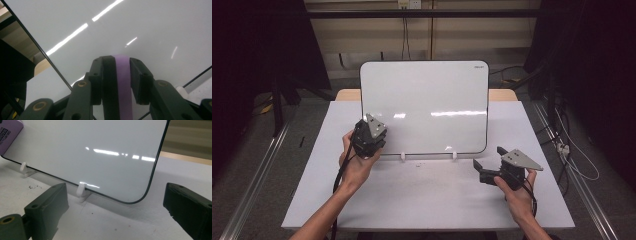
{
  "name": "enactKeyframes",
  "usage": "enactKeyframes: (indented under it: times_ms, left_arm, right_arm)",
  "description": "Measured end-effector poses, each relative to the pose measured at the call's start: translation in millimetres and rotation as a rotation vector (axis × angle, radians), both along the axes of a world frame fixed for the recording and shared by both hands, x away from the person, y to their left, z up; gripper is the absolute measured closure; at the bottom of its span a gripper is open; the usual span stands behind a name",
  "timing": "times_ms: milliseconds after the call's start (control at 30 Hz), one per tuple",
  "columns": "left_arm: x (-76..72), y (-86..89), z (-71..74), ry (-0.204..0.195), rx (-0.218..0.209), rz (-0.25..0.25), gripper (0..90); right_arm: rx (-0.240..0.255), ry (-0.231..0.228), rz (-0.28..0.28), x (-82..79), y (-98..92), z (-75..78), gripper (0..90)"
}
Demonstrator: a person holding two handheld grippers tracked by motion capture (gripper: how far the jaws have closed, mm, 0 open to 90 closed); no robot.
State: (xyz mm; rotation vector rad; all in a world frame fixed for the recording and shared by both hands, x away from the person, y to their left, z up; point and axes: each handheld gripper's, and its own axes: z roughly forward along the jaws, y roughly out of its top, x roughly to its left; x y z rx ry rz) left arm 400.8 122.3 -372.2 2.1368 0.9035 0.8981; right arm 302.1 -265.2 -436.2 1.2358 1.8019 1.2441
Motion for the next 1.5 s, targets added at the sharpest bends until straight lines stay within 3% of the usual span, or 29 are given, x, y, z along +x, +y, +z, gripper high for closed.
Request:
enactKeyframes:
  times_ms: [167,267,500,700,933,1067,1300,1500]
  left_arm:
    - [0.6,6.8,1.0,0.027,-0.083,-0.009,57.3]
    - [0.5,13.2,1.9,0.048,-0.145,-0.026,44.7]
    - [-7.4,26.4,-4.5,0.046,-0.276,-0.032,17.0]
    - [-16.3,38.2,-7.0,0.066,-0.368,-0.046,6.5]
    - [-36.5,52.3,-13.9,0.074,-0.42,-0.069,5.3]
    - [-50.8,62.0,-22.6,0.084,-0.428,-0.043,5.4]
    - [-76.6,77.2,-34.3,0.075,-0.398,-0.013,4.8]
    - [-86.0,88.8,-50.4,0.074,-0.417,0.007,4.6]
  right_arm:
    - [0.004,0.002,0.0,0.1,-0.7,-0.5,5.4]
    - [0.003,0.004,0.0,-0.2,-1.4,-0.8,5.4]
    - [0.003,0.003,-0.002,0.0,-1.3,-0.5,5.4]
    - [0.006,0.008,0.003,-0.9,-1.5,-0.7,5.4]
    - [0.006,0.01,-0.007,-4.2,-5.3,0.3,5.4]
    - [-0.008,0.019,-0.01,-7.5,-7.2,-0.7,5.7]
    - [-0.019,0.04,-0.023,-13.9,-14.0,-5.7,5.9]
    - [-0.009,0.042,-0.024,-14.9,-14.3,-8.4,6.1]
